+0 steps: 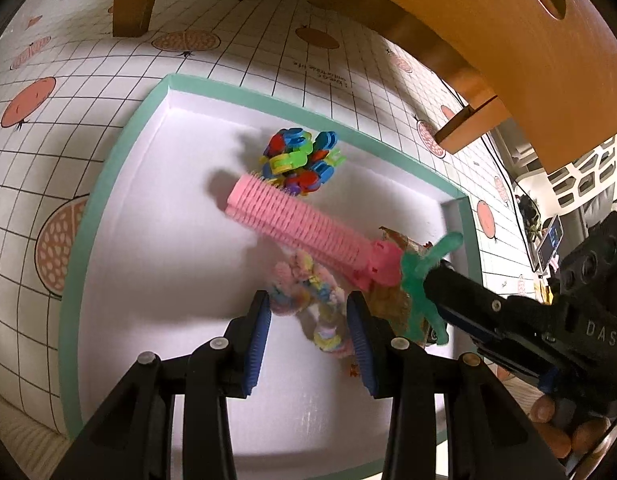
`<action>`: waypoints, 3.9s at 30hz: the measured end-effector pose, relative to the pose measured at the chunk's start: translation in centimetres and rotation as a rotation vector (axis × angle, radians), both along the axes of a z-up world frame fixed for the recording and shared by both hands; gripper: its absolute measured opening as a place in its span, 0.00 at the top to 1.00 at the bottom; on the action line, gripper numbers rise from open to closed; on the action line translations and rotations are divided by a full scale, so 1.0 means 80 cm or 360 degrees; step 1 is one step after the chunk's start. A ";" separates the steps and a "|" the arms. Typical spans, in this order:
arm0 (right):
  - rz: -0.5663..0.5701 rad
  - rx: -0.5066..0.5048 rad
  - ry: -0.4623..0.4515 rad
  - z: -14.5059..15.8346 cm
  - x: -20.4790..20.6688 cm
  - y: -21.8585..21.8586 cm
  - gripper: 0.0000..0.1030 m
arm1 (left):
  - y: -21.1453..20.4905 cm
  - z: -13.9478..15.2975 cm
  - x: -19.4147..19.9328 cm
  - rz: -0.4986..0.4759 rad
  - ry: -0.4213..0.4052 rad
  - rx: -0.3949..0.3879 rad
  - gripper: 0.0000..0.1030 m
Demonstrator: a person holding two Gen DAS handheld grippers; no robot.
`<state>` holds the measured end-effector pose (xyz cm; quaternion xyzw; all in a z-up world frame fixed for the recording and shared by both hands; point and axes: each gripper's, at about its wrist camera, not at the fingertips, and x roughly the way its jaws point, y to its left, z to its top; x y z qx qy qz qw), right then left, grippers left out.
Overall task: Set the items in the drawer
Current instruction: 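Carry the beaded strand with the left tool while the right tool carries the green figure to the drawer, then open the left tool over the drawer while the right tool releases the green figure inside, then move both tools back from the drawer to the white tray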
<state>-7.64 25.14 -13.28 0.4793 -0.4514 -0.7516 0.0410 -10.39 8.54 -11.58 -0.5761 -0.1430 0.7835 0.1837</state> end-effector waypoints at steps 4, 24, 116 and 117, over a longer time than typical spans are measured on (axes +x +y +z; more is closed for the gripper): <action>-0.0011 0.0012 -0.0032 -0.004 0.007 0.004 0.85 | -0.003 0.000 0.002 0.0004 0.0010 -0.0039 0.72; -0.0011 0.0120 0.0016 0.042 0.030 0.005 0.85 | -0.030 0.064 0.022 0.0092 0.0193 0.0038 0.80; -0.0046 0.1168 0.0586 0.330 -0.042 0.023 0.00 | -0.050 0.344 -0.029 0.0362 0.1128 -0.0158 0.03; -0.0050 0.1169 0.0598 0.330 -0.037 0.022 0.00 | -0.050 0.343 -0.022 0.0362 0.1144 -0.0151 0.03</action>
